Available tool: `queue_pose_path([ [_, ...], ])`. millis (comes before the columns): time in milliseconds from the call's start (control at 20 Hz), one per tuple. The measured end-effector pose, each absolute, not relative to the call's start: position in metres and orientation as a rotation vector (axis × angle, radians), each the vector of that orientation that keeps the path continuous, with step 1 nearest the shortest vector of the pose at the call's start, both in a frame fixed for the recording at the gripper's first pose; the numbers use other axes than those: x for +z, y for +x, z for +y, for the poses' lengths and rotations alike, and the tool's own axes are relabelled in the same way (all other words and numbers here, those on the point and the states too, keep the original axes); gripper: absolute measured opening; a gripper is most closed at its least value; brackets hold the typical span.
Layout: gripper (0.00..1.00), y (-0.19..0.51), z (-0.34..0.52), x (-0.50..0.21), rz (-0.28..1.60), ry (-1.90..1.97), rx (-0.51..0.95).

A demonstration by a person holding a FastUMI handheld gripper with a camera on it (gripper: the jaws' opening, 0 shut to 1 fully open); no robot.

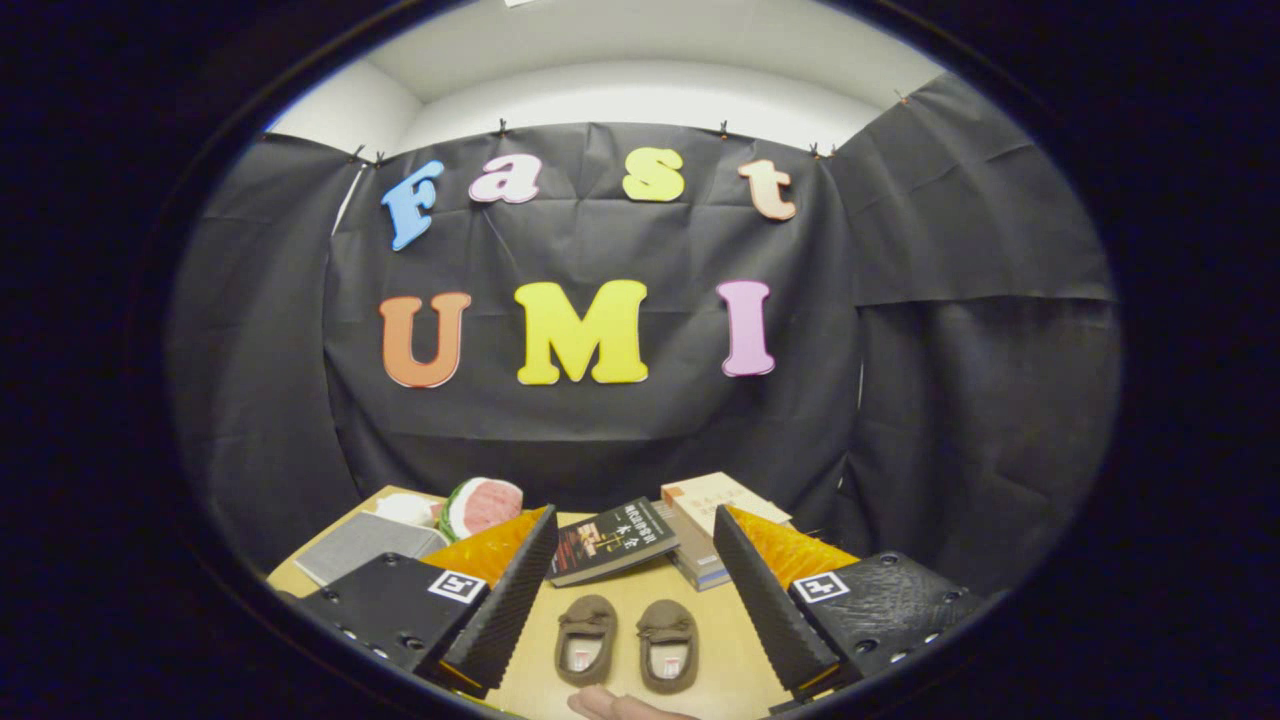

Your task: Open the storage box then place both shoes into the box .Put the left shoe in first, then the right shoe, with the right side of both shoes facing outward in a uniform manner.

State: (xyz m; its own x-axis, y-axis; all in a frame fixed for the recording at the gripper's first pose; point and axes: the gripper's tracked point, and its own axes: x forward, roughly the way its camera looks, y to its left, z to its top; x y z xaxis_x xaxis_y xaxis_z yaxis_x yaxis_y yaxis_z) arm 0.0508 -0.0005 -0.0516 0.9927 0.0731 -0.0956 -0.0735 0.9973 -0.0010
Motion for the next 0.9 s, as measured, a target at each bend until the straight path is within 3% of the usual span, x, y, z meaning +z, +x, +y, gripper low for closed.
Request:
queue_pose_path([
  [400,0.95,0.102,0.073,-0.130,0.260,-0.001,0.204],
  [700,0.96,0.116,0.189,-0.207,0.522,0.128,0.536],
  [900,0.96,0.126,0.242,-0.253,0.756,0.269,0.652],
])
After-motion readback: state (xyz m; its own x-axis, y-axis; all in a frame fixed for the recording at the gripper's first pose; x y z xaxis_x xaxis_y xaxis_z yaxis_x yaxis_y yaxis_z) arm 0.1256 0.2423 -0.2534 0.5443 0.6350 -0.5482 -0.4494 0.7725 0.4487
